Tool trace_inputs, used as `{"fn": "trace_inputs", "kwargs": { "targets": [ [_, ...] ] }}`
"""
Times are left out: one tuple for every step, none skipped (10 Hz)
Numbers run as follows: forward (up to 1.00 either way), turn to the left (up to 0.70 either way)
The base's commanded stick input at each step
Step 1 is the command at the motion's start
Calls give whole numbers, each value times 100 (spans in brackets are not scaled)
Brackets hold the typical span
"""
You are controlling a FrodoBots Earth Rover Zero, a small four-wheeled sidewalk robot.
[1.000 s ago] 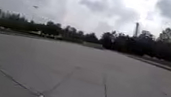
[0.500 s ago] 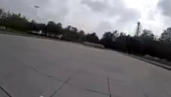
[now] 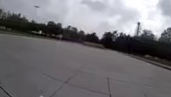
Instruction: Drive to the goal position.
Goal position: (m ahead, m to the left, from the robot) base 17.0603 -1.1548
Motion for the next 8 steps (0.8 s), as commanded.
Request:
{"fn": "trace_inputs", "kwargs": {
  "targets": [
    [100,0],
    [100,0],
    [100,0],
    [100,0],
    [100,0],
    [100,0],
    [100,0],
    [100,0]
  ]
}}
